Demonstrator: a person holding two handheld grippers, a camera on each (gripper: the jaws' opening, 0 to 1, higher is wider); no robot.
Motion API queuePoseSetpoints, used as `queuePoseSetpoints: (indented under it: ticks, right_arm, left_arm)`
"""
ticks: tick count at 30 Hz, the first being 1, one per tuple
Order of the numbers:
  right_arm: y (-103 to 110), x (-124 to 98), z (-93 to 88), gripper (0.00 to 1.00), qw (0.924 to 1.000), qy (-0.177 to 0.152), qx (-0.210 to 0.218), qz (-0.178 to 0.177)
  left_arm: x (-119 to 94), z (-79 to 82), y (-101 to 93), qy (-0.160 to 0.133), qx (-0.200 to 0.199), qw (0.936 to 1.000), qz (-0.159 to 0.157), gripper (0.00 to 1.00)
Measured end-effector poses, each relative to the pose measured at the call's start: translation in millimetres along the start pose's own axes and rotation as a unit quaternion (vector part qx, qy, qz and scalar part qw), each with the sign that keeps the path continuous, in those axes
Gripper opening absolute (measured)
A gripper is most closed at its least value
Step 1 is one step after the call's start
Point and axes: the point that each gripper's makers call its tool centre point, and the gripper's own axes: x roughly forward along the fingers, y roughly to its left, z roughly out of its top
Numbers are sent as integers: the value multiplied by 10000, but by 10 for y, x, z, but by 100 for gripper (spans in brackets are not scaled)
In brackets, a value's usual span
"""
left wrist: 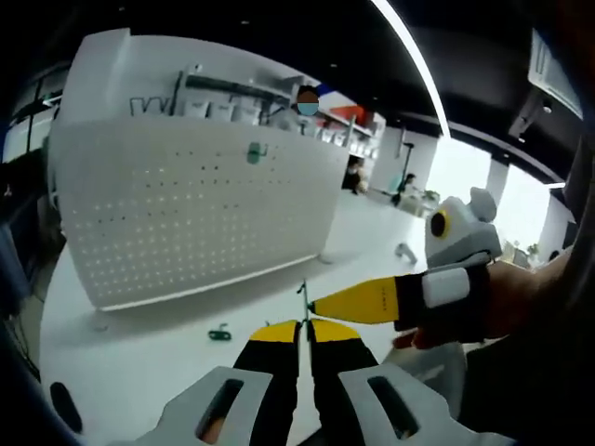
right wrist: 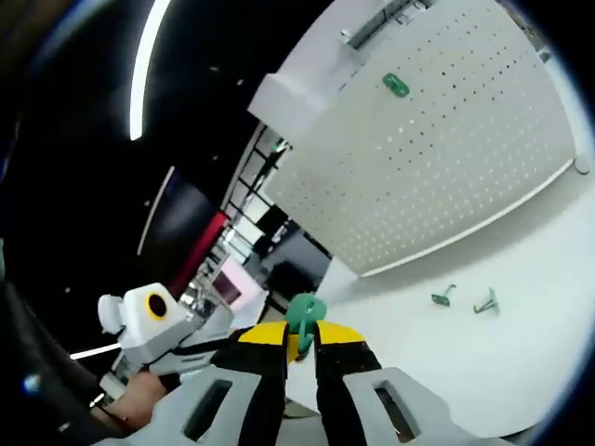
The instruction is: Insert the hook assembly into the mounting plate slot until the hook locks in place.
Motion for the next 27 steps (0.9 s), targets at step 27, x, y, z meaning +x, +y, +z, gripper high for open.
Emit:
queuePoseSetpoints:
  ticks: [27]
  right_arm:
    - [13,66,-20,0,9997,225,9,1]
  left_arm:
    - [15,-36,45,94,478,9988,8,5]
